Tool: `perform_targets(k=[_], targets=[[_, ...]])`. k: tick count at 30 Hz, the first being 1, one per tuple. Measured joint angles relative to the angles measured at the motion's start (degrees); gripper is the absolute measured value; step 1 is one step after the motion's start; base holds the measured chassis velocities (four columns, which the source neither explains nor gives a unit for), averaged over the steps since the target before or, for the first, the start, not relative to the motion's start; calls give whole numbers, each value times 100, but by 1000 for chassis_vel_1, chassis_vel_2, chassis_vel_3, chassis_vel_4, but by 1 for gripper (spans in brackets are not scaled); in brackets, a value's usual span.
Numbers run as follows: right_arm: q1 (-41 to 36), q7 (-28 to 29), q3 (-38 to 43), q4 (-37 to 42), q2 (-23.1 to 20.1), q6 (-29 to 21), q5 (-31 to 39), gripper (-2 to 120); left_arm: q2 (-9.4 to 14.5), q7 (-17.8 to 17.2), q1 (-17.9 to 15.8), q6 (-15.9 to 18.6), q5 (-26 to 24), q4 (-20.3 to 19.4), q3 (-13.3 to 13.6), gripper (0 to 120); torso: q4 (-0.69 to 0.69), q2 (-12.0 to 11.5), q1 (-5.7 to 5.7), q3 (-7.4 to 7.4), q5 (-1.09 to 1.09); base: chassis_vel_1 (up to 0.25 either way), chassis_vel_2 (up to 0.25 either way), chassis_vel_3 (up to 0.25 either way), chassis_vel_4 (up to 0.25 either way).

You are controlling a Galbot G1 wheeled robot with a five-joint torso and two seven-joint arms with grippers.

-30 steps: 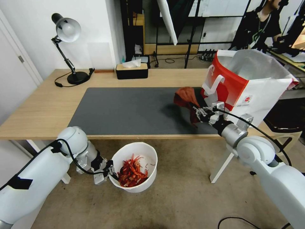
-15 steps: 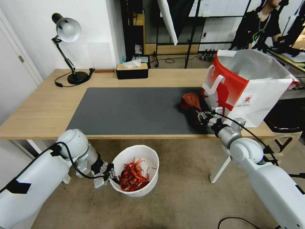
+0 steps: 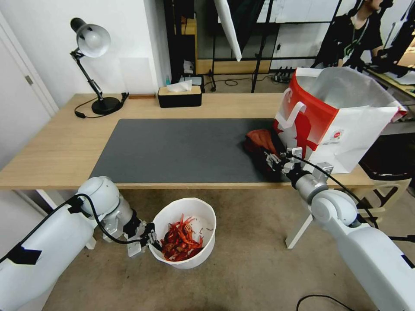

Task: Sweep shrimp from table into container with towel, then put container into takeout bag.

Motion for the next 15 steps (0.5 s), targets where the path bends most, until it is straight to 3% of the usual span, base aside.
perform_targets(k=[7, 15], targets=[[-204, 181, 129, 479, -82, 3, -136, 81, 43, 0, 45, 0, -2, -106, -27, 0, 0, 0, 0, 0, 0, 0, 0, 0, 0], [-472, 284, 290, 918, -128, 12, -272, 99, 94, 0, 88, 0, -31, -225, -61, 0, 0, 0, 0, 0, -1, 0, 0, 0, 0]])
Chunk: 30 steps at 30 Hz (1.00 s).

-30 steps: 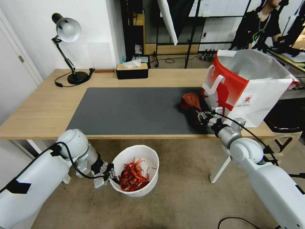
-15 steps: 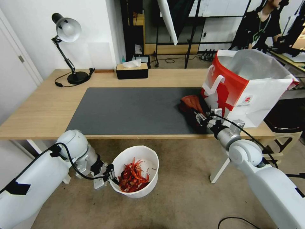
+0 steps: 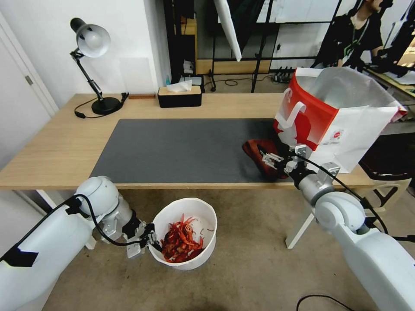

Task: Sweep shrimp from table into container with towel, then put container into takeout bag.

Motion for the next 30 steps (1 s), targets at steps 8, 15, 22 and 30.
perform_targets(k=[8, 15, 22, 30], targets=[[-903, 89, 337, 785, 144, 128, -553, 100, 107, 0, 151, 0, -77, -311, -92, 0, -1, 0, 0, 0, 1, 0, 0, 0, 0], [-1573, 133, 482, 1002, 350, 644, -1290, 100, 267, 0, 300, 0, -256, -719, -208, 0, 0, 0, 0, 0, 2, 0, 0, 0, 0], [-2001, -142, 689, 919, 537, 1121, -1617, 100, 445, 0, 169, 0, -372, -926, -201, 0, -1, 0, -1, 0, 2, 0, 0, 0, 0], [-2284, -481, 859, 824, 701, 1589, -1828, 100, 607, 0, -70, 25, -548, -1009, -179, 0, -1, 0, -1, 0, 1, 0, 0, 0, 0]])
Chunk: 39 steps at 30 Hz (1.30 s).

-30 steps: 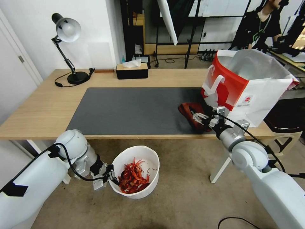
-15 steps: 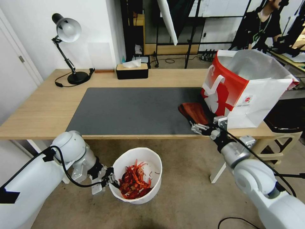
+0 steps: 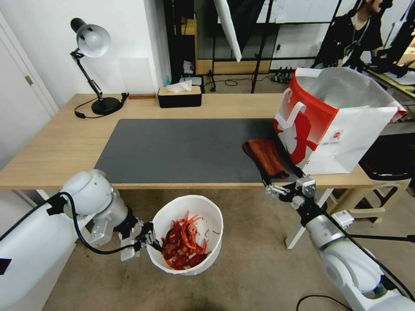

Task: Sweep shrimp from table into container with towel, then put container into takeout bag.

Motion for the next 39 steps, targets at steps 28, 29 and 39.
perform_targets(k=[28, 29, 39], targets=[[-1027, -102, 236, -184, 803, 1034, -835, 100, 731, -2, -1888, 439, -1143, -12, 584, 0, 0, 0, 0, 1, 0, 0, 0, 0, 0], [-1044, -104, 239, -178, 804, 1038, -837, 100, 712, -2, -2044, 459, -1179, 42, 690, 0, 0, 0, 0, 1, 1, 0, 0, 0, 0], [-1180, -115, 257, -140, 821, 1085, -858, 100, 337, -3, -2988, 484, -1239, 678, 1105, 0, -1, 0, 0, 1, -1, 0, 0, 0, 0]])
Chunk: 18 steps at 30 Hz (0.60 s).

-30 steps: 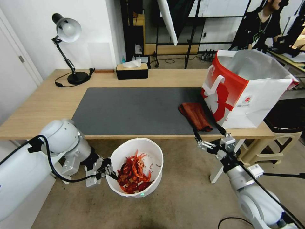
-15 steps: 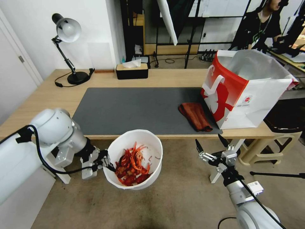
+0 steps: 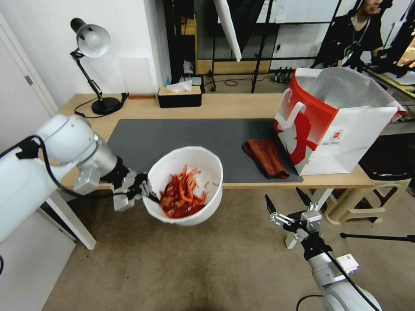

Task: Sweep shrimp from table into container with towel, then put container into takeout bag.

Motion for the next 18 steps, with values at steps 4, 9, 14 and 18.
perform_targets(k=[4, 9, 14, 18], targets=[[-11, -6, -1, 1, 12, 12, -17, 100, -208, 0, -365, -23, 32, 248, 179, 0, 1, 0, 0, 0, 1, 0, 0, 0, 0], [-12, -6, -4, 1, 36, 12, -24, 100, -495, -1, -706, -58, 88, 479, 351, 0, 1, 0, 0, 0, 1, 0, 0, 0, 0], [-5, -6, -10, -30, 54, 13, -32, 100, -805, -2, -988, -52, 138, 717, 479, 0, 1, 0, 0, 0, 2, 0, 0, 0, 0], [26, -1, -27, -53, 57, 13, -32, 100, -1017, -3, -1112, -41, 185, 915, 489, 0, 0, 0, 0, 0, 1, 0, 0, 0, 0]])
